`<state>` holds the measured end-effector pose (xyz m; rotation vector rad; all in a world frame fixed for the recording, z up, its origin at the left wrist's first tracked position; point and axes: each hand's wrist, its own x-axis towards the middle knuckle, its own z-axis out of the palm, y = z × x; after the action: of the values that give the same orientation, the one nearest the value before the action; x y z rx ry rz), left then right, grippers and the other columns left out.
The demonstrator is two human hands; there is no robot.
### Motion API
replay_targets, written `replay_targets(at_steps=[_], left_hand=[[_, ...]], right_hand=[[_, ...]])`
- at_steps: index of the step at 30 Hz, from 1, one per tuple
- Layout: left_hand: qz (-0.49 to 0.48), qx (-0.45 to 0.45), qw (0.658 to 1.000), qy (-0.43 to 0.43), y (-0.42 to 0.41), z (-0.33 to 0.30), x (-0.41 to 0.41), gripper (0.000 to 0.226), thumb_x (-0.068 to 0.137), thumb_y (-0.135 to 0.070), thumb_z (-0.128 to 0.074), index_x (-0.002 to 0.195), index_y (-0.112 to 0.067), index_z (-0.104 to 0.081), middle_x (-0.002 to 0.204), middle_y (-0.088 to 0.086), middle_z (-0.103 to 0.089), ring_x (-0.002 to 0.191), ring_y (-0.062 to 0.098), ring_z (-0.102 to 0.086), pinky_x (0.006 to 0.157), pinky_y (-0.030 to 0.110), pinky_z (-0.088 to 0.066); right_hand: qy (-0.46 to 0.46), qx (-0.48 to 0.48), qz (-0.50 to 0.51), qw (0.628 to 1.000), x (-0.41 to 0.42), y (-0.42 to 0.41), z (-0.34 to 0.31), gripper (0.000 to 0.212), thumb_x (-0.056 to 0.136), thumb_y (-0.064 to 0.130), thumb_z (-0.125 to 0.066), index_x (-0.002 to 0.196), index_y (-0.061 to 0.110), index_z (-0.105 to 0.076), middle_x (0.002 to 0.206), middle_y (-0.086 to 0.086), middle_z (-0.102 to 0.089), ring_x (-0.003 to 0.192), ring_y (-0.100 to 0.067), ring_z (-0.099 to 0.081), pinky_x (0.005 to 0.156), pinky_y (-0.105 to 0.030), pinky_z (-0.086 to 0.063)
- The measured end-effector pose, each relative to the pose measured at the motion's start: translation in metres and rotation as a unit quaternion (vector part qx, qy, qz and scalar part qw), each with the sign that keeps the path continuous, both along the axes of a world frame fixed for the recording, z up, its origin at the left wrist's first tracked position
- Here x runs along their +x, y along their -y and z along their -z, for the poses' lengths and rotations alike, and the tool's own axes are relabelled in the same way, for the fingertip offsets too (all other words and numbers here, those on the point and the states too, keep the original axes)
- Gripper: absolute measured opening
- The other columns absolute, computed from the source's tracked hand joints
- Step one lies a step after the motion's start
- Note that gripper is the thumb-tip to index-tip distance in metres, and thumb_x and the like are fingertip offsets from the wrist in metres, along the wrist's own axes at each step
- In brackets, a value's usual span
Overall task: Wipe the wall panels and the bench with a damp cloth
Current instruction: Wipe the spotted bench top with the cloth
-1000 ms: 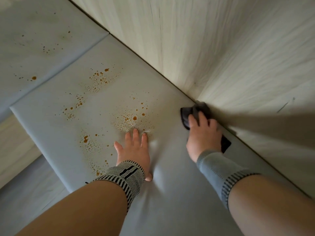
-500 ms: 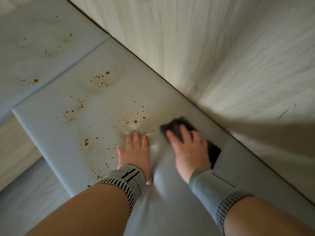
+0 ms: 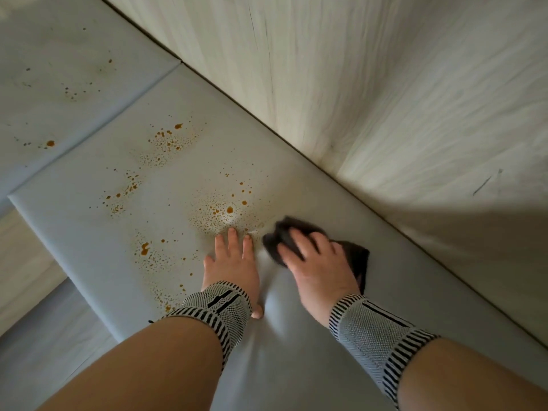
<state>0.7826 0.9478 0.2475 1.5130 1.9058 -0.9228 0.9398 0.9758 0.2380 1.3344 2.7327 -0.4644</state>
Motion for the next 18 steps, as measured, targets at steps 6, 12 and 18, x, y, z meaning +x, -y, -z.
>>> replay_targets(at_steps=[6, 12, 18], left_hand=[[-0.002, 0.008, 1.000, 0.016, 0.002, 0.000, -0.004, 0.143, 0.068, -0.056, -0.083, 0.151, -0.009, 0.025, 0.158, 0.019, 0.028, 0.149, 0.040, 0.015, 0.121, 0.052, -0.012], [0.001, 0.017, 1.000, 0.026, 0.002, -0.003, -0.005, 0.142, 0.068, -0.058, -0.082, 0.152, -0.009, 0.023, 0.160, 0.019, 0.024, 0.149, 0.040, 0.012, 0.121, 0.053, -0.016], [0.023, 0.055, 0.994, 0.096, 0.006, -0.013, -0.028, 0.119, 0.073, -0.066, -0.073, 0.157, -0.023, 0.001, 0.165, 0.007, 0.008, 0.151, 0.032, -0.001, 0.119, 0.055, -0.017]], right_hand=[[0.076, -0.022, 0.125, 0.989, 0.041, -0.051, 0.000, 0.064, 0.084, 0.022, -0.063, 0.143, 0.035, -0.040, 0.156, 0.003, -0.026, 0.132, -0.028, -0.033, 0.105, -0.042, -0.034], [0.073, -0.015, 0.202, 0.977, -0.024, -0.002, -0.012, 0.060, 0.094, 0.020, -0.044, 0.150, 0.032, -0.025, 0.159, -0.005, -0.015, 0.135, -0.034, -0.025, 0.104, -0.047, -0.031], [0.088, -0.021, 0.027, 0.996, 0.002, -0.030, -0.008, 0.063, 0.088, 0.022, -0.059, 0.145, 0.036, -0.036, 0.156, 0.000, -0.027, 0.133, -0.033, -0.035, 0.104, -0.046, -0.037]])
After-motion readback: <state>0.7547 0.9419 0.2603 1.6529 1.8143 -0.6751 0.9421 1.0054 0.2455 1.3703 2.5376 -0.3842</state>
